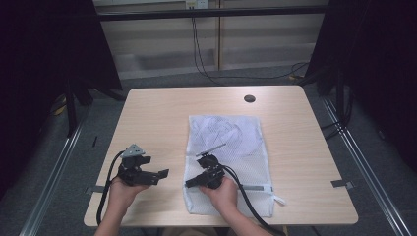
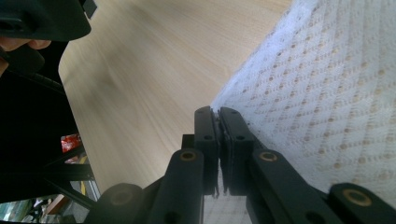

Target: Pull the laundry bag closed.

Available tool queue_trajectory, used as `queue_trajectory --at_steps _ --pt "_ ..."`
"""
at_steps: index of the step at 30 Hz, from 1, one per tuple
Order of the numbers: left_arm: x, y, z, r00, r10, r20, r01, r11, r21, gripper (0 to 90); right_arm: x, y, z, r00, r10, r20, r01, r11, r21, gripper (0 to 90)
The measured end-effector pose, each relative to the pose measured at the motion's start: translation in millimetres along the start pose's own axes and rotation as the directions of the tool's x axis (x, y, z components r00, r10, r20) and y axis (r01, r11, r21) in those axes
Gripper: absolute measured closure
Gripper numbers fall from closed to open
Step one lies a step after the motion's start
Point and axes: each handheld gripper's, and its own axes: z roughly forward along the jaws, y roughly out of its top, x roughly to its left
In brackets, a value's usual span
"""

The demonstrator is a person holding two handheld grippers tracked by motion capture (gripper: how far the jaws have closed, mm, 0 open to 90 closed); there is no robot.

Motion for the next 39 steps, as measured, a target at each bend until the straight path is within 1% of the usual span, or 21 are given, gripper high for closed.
queue_trajectory --at_steps 3,4,5,6,7,9,10,12,13,18,20,21,23,25,28,33,34,35,36,38,39 --pt "-0.9 -0.1 0.8 1.0 0.003 0.005 -0.003 1.0 0.004 7.0 0.0 -0.2 -4.3 0.9995 0.002 -0.031 -0.003 1.0 -0.019 86.5" --pt "-1.4 -0.2 1.3 1.0 0.002 0.007 -0.002 1.0 0.005 7.0 0.0 -0.2 -4.3 0.9995 0.002 -0.031 -0.003 1.0 -0.019 86.5" --pt "-1.9 -0.1 1.7 0.9999 0.001 0.013 -0.001 1.0 0.008 7.5 -0.8 -0.6 -6.9 0.9987 0.008 -0.05 -0.009 1.0 -0.023 86.5" --pt "-2.3 0.0 2.1 0.9998 0.004 0.019 -0.005 0.9999 0.013 7.7 -1.9 -0.7 -8.4 0.9984 0.006 -0.055 -0.008 1.0 -0.03 86.6" --pt "-3.0 0.2 2.5 0.9998 0.005 0.022 -0.005 0.9998 0.017 7.7 -2.3 -0.9 -10.2 0.9975 0.016 -0.069 -0.019 0.999 -0.034 86.5" --pt "-4.0 0.5 3.2 0.9995 0.003 0.033 -0.004 0.9999 0.016 7.8 -3.5 -0.9 -11.8 0.9971 0.016 -0.074 -0.02 0.999 -0.042 86.5" --pt "-4.6 0.6 3.7 0.9992 -0.003 0.039 0.003 0.9999 0.011 7.8 -3.6 -0.8 -16.1 0.9969 0.017 -0.077 -0.021 0.998 -0.054 86.5" --pt "-5.0 1.0 4.1 0.9986 -0.006 0.053 0.005 0.9999 0.009 7.8 -3.0 -0.5 -18.2 0.9969 0.023 -0.076 -0.027 0.998 -0.052 86.6" --pt "-5.7 1.1 4.6 0.9984 -0.009 0.056 0.009 0.9999 0.009 7.8 -3.2 -0.5 -19.7 0.9966 0.02 -0.08 -0.024 0.998 -0.059 86.5" --pt "-9.2 1.8 7.7 0.9959 -0.02 0.088 0.018 0.9996 0.023 8.0 -3.4 -0.6 -26.1 0.9978 0.0 -0.066 -0.005 0.997 -0.075 86.6" --pt "-10.7 2.1 9.0 0.9928 -0.027 0.117 0.024 0.9993 0.029 8.4 -3.1 -0.6 -26.7 0.9977 0.0 -0.068 -0.006 0.997 -0.077 86.6" --pt "-11.3 2.3 9.5 0.9922 -0.03 0.121 0.027 0.9992 0.031 8.8 -3.0 -0.5 -27.2 0.9978 -0.006 -0.065 0.001 0.997 -0.082 86.6" --pt "-12.3 2.8 11.0 0.9879 -0.047 0.148 0.041 0.9983 0.041 9.4 -2.3 -0.3 -28.3 0.9974 0.001 -0.072 -0.007 0.996 -0.088 86.6" --pt "-13.7 2.6 12.5 0.986 -0.056 0.157 0.049 0.9977 0.048 9.9 -2.2 -0.5 -29.4 0.9975 -0.002 -0.07 -0.005 0.996 -0.092 86.6" --pt "-14.6 2.5 14.6 0.9804 -0.063 0.187 0.052 0.9966 0.064 12.0 -1.5 -0.2 -31.3 0.9975 -0.004 -0.071 -0.004 0.995 -0.104 86.6" --pt "-18.8 3.1 18.2 0.9744 -0.063 0.216 0.047 0.9959 0.077 14.8 -0.6 0.5 -33.8 0.9976 -0.007 -0.069 -0.001 0.993 -0.116 86.6" --pt "-19.4 3.2 18.9 0.9723 -0.064 0.225 0.047 0.9957 0.08 14.8 -0.3 0.6 -34.0 0.9975 -0.009 -0.07 0.001 0.993 -0.118 86.6" --pt "-19.9 3.3 19.7 0.9677 -0.071 0.242 0.052 0.9953 0.081 15.2 -0.1 0.6 -34.4 0.9977 -0.011 -0.066 0.003 0.993 -0.12 86.6" --pt "-20.5 3.3 20.4 0.9651 -0.07 0.252 0.05 0.9952 0.084 16.7 0.0 0.7 -34.8 0.9977 -0.014 -0.067 0.006 0.992 -0.123 86.6" --pt "-22.1 3.4 21.7 0.9614 -0.07 0.266 0.048 0.995 0.087 20.2 1.4 0.8 -35.8 0.9977 -0.021 -0.064 0.013 0.992 -0.128 86.6" --pt "-23.2 3.3 22.6 0.9592 -0.067 0.275 0.044 0.9951 0.088 20.2 1.4 0.8 -35.8 0.9977 -0.021 -0.064 0.013 0.992 -0.128 86.6"
